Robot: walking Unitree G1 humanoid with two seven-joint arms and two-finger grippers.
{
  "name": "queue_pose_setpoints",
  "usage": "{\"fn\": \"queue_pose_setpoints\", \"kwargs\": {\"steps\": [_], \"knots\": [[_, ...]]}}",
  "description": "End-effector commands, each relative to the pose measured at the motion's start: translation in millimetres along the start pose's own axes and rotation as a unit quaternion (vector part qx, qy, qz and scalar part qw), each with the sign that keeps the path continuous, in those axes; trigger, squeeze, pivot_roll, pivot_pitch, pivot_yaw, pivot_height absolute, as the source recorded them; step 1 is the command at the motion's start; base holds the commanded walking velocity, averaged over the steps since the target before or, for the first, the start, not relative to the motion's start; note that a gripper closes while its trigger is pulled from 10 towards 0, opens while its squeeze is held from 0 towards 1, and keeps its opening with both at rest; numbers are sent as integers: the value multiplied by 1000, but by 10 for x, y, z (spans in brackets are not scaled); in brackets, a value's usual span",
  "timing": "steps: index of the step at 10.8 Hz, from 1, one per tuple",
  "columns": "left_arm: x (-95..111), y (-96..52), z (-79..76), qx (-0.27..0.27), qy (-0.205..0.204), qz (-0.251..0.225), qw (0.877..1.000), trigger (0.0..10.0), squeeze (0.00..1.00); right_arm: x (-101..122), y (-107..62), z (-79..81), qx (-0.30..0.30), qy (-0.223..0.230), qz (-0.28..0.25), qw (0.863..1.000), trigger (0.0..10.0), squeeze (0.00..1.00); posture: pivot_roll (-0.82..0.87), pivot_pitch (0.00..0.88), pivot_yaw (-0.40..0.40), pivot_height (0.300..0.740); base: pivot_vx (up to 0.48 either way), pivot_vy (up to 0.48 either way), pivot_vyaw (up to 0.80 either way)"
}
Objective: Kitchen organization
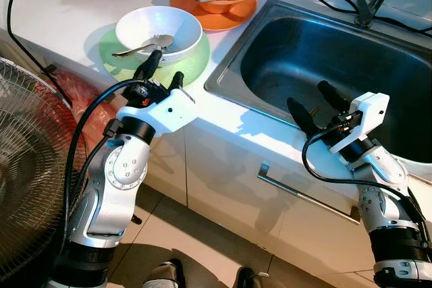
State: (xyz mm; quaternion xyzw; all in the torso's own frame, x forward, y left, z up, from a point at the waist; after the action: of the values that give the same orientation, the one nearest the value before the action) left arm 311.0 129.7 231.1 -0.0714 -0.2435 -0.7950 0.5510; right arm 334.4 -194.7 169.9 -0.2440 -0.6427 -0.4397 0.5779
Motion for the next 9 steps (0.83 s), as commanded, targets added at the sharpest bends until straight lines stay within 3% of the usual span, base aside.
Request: {"fn": "queue_pose_setpoints", "kwargs": {"steps": [1,4,9], "knots": [[20,-8,41,8,5,-3,1000,10000,0,-208,-56,36,-1,25,34,999,10000,0,134,179,-41,740,0,0,0],[66,19,109,19,3,-8,1000,10000,0,-213,-54,41,0,25,35,999,10000,0,135,178,-42,740,0,0,0],[-72,48,162,31,18,27,999,10000,0,-219,-47,54,3,27,34,999,10000,0,134,168,-41,740,0,0,0]]}}
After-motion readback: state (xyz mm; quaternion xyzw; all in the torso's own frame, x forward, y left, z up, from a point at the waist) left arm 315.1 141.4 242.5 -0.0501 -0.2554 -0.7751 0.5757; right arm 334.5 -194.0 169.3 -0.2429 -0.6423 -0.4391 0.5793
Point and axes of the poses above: a point about 5 cm out from each wrist's last joint towards the gripper, its own y axis pointing out of the wrist towards the gripper, its own x axis along the axis of the wrist's last joint, z = x × y, the point moved 2 cm from there along y, pointing out of the wrist towards the gripper, and after that the axes turned 7 degrees about y, right-handed, at the moved point
